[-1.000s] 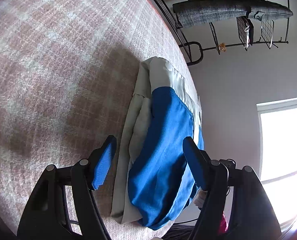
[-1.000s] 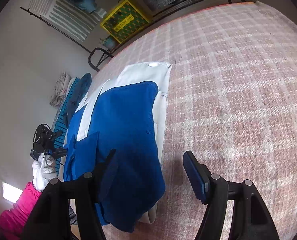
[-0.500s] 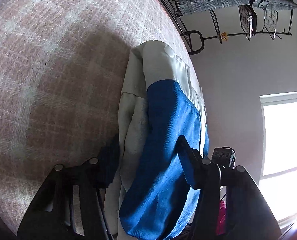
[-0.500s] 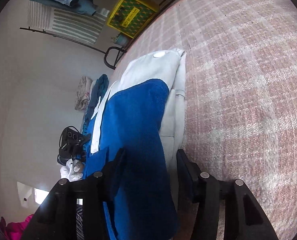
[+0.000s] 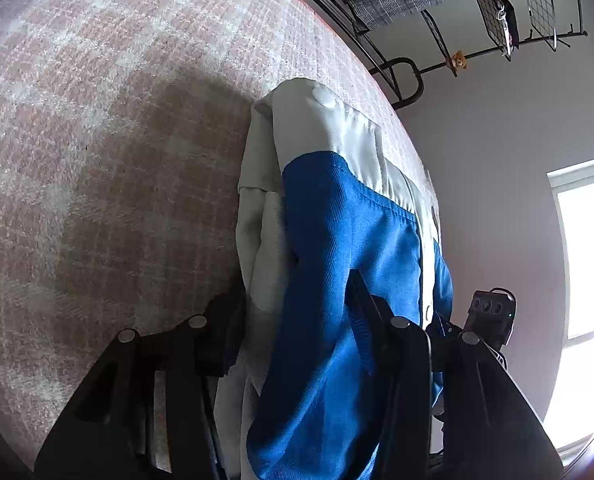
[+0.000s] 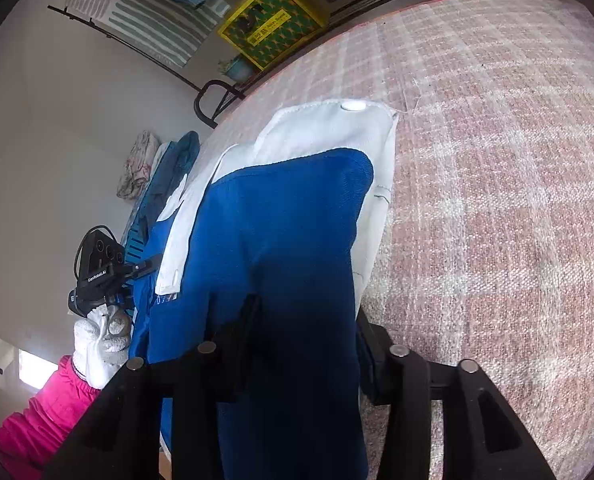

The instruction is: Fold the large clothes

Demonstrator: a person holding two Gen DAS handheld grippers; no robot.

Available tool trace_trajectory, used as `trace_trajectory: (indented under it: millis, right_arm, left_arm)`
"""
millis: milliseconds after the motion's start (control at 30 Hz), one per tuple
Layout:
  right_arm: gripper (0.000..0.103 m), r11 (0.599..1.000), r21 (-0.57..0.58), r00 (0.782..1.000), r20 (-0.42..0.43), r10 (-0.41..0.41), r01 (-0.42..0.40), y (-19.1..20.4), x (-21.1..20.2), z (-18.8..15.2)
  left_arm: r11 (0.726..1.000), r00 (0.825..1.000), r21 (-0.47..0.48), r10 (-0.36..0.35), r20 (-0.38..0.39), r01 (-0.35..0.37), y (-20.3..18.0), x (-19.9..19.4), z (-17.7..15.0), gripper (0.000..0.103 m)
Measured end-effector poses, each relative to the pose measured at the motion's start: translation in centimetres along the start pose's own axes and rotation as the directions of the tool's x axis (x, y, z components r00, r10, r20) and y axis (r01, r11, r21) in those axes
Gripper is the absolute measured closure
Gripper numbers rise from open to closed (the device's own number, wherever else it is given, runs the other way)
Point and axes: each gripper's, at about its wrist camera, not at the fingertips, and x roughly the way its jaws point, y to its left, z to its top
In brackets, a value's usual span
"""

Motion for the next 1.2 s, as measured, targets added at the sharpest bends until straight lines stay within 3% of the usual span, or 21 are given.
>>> trace_trajectory:
  millis: [33, 100, 167, 233, 333, 500, 833, 1200]
  right_arm:
    - [0.044, 1.0, 0.013, 1.0, 0.009, 0.01, -0.01, 0.1, 0.1, 0.0]
    - [0.043, 0.999, -0.025, 0.999, 0.011, -0.034, 0.035, 1.2, 0.3, 0.0]
    - [0.053, 0.987, -0.104, 0.992, 0.001, -0.124, 0.124, 2.6, 0.7, -0.2]
    - [0.066, 0.983, -0.114, 0.989, 0.007, -0.145, 0.145, 3.1, 0.4, -0.2]
    - [0.076, 0.973, -0.142, 0.984, 0.031, -0.177, 0.179, 4.4, -0.6, -0.3]
    - [0.081, 0.927, -0.247, 0.959, 0.067, -0.276, 0.284, 7.9, -1.4, -1.1]
    - [0.084, 0.848, -0.409, 0.941, 0.128, -0.313, 0.338, 13.9, -3.3, -4.5]
    - [0.084, 0.833, -0.438, 0.941, 0.148, -0.305, 0.339, 17.6, -2.4, -6.1]
  left_arm:
    - [1.0, 1.0, -0.004, -0.004, 0.004, 0.004, 0.0, 0.1, 0.1, 0.054]
    - [0.999, 0.999, 0.016, 0.032, 0.015, -0.032, -0.8, 0.4, 0.1, 0.054]
    - [0.996, 0.996, 0.047, 0.075, 0.038, -0.077, -1.7, 0.4, -0.2, 0.057]
    - [0.988, 0.992, 0.097, 0.112, 0.061, -0.118, -2.9, 0.1, -0.4, 0.066]
    - [0.947, 0.974, 0.236, 0.191, 0.123, -0.216, -5.8, -0.7, -1.4, 0.074]
    - [0.876, 0.948, 0.374, 0.241, 0.209, -0.305, -9.6, -1.5, -3.7, 0.078]
    - [0.814, 0.941, 0.488, 0.199, 0.276, -0.315, -12.4, -4.5, -8.7, 0.08]
    - [0.808, 0.935, 0.499, 0.173, 0.308, -0.314, -12.0, -8.7, -10.6, 0.08]
